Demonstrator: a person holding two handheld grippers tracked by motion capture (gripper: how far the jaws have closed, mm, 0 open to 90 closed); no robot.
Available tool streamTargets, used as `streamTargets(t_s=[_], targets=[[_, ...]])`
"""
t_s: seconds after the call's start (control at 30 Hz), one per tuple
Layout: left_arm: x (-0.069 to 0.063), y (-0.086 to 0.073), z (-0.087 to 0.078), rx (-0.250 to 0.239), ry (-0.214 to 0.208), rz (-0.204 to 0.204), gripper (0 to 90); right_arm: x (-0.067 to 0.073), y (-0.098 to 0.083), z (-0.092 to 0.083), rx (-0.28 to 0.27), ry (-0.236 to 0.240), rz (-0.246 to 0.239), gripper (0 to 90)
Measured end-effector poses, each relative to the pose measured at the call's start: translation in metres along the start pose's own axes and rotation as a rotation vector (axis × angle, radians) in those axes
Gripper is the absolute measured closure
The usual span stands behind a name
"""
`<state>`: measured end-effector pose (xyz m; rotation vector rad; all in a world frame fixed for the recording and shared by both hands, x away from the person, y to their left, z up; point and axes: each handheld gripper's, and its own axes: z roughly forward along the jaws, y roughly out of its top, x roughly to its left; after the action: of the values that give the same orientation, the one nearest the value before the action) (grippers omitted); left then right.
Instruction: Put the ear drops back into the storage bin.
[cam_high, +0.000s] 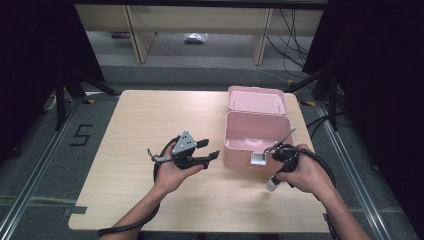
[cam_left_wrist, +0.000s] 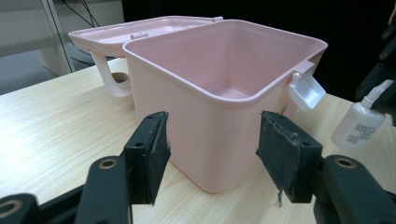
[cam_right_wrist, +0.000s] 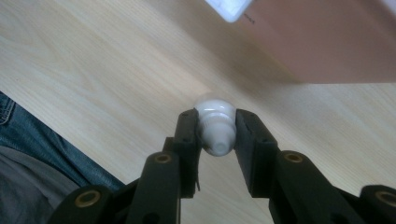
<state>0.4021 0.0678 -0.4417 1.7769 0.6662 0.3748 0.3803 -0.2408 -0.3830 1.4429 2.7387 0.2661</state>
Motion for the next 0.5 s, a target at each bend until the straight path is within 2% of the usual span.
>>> streamTargets(t_s=[0.23, 0.5], targets=[[0.000, 0.000, 0.000, -0.001, -0.003, 0.002, 42.0, -0.005, -0.001, -0.012, -0.017, -0.006, 0.011, 71.7], [-0.001, 0.002, 0.001, -0.003, -0.008, 0.004, 42.0, -0.008, 0.001, -0.022, -0.010, -0.012, 0.025, 71.7]])
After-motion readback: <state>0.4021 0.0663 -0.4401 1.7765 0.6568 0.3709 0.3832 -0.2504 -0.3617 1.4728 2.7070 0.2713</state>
